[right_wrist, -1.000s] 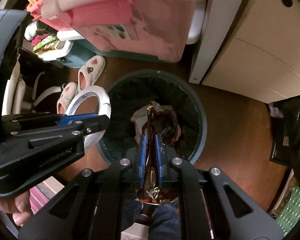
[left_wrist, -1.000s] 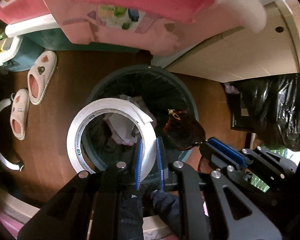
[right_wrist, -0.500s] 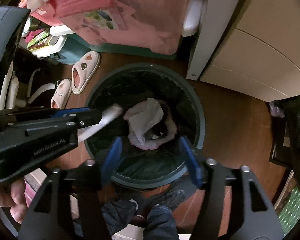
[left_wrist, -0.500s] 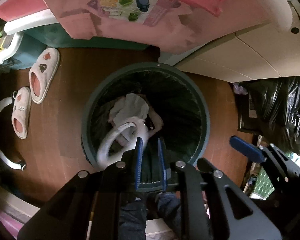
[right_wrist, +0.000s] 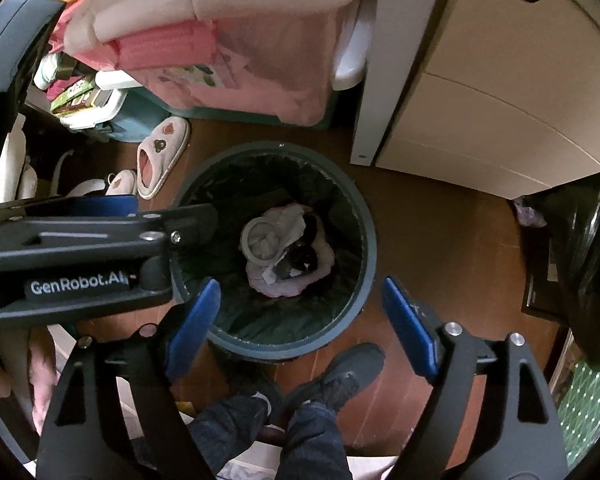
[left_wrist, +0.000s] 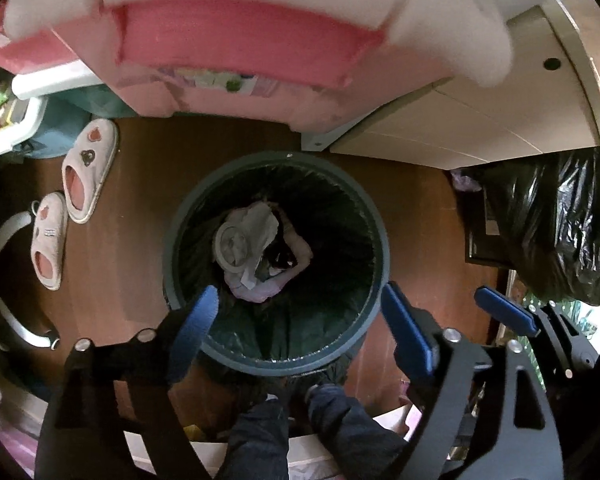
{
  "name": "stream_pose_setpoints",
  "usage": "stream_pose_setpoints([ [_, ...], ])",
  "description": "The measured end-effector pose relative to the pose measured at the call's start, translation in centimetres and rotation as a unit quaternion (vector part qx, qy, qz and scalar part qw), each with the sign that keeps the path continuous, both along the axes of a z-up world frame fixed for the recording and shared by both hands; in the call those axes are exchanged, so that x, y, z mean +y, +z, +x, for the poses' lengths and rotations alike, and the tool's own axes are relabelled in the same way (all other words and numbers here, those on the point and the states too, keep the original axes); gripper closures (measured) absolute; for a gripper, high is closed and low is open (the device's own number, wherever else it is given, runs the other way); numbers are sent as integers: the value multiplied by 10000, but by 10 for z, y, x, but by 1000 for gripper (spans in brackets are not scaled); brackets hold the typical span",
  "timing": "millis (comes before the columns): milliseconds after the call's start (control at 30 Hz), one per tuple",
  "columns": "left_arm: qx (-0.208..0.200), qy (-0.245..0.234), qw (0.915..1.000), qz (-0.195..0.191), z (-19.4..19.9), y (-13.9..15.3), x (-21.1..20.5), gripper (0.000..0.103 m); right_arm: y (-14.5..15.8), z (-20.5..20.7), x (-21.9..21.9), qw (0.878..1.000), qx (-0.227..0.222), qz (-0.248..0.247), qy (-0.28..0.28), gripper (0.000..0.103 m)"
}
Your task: Collect trash
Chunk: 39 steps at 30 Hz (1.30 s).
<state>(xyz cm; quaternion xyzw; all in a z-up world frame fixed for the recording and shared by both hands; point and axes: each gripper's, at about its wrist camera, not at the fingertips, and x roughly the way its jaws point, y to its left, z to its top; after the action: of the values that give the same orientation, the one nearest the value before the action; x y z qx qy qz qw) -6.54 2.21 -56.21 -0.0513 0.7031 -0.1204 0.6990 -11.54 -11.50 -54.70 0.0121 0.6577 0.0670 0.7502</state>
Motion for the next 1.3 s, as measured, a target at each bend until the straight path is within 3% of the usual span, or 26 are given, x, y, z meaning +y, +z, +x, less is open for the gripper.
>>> stream_pose_setpoints([
  [333, -51, -1, 9999, 140, -7, 65, -3, 5, 71, -13, -2, 9997, -164, 126, -94, 18],
  [933, -354, -16, 9989, 296, -27, 227, -10, 5, 240, -33, -23, 9963, -745, 283, -327, 16],
  [1100, -679, -301, 9962, 456, -32, 273, -23, 5, 279, -39, -29, 9948, -935, 295, -261, 16],
  [1300, -954, -279, 9935, 546, -30, 328, -22, 5, 329, -41, -35, 9923, -1182, 357, -34, 16],
])
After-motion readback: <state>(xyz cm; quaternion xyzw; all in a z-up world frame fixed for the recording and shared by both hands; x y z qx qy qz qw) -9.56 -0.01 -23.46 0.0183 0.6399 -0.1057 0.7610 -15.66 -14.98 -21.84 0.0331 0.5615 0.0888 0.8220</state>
